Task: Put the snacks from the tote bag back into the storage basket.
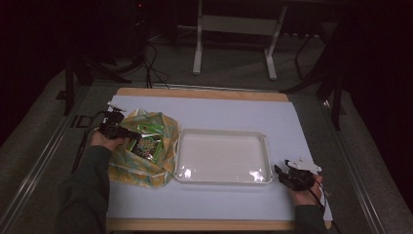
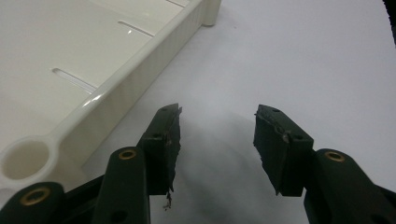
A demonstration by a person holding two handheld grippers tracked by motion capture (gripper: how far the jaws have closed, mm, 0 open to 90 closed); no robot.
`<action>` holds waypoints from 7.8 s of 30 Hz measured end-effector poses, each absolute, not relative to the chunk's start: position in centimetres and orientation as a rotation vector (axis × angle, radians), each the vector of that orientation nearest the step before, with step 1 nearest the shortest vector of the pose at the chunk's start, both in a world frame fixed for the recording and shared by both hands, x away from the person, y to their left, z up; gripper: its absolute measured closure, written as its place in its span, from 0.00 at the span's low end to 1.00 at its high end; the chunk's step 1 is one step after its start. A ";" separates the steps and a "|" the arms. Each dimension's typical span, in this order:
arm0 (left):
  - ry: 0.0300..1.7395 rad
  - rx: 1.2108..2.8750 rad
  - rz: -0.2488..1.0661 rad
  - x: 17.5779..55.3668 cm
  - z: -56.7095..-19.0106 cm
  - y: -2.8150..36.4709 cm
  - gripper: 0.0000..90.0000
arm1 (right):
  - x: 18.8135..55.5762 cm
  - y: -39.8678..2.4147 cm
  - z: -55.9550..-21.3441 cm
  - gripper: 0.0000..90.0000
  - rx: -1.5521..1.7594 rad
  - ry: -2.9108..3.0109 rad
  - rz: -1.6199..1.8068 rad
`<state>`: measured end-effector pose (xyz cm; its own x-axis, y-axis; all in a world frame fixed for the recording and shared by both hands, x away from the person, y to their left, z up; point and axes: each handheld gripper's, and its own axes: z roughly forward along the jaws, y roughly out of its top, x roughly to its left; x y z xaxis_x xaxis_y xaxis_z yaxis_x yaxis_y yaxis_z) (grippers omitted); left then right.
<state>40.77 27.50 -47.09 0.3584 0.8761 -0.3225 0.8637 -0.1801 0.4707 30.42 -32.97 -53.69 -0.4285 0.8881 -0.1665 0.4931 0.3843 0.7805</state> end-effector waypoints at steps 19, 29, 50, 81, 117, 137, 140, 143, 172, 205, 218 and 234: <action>1.471 1.958 0.078 39.8 -44.9 28.9 0.99 | 30.4 -32.9 -53.7 0.56 1.184 2.066 0.881; 1.481 1.932 0.157 39.4 -43.9 29.5 1.00 | 30.4 -32.9 -53.7 0.56 1.184 2.066 0.879; 1.451 1.902 0.247 38.9 -40.8 29.2 0.99 | 30.4 -32.9 -53.7 0.56 1.183 2.064 0.880; 1.421 1.820 0.262 38.2 -37.9 28.1 0.99 | 30.4 -33.0 -53.7 0.56 1.186 2.065 0.883; 1.334 1.800 0.236 37.8 -35.6 23.8 1.00 | 30.5 -33.0 -53.7 0.56 1.187 2.066 0.884; 1.309 1.812 0.200 37.9 -36.0 20.7 0.99 | 30.4 -33.0 -53.7 0.56 1.188 2.064 0.886; 1.306 1.812 0.186 38.0 -36.2 20.2 1.00 | 30.4 -33.0 -53.7 0.56 1.188 2.064 0.886; 1.311 1.815 0.178 38.0 -36.5 19.9 1.00 | 30.4 -33.0 -53.7 0.56 1.188 2.064 0.886; 1.329 1.831 0.113 38.6 -39.0 16.7 0.99 | 30.4 -33.0 -53.7 0.56 1.186 2.063 0.888; 1.341 1.857 0.048 39.0 -41.5 13.2 0.99 | 30.4 -33.1 -53.7 0.56 1.187 2.063 0.891; 1.363 1.856 0.051 38.8 -42.6 13.2 0.99 | 30.4 -33.1 -53.7 0.56 1.189 2.063 0.891; 1.394 1.847 0.064 38.3 -43.9 13.1 0.99 | 30.4 -33.1 -53.7 0.56 1.186 2.061 0.890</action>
<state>38.26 13.11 -43.91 0.3906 0.8262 -0.4060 0.7853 -0.0689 0.6153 30.38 -33.05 -53.66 -0.4262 0.8901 -0.1615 0.4927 0.3782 0.7837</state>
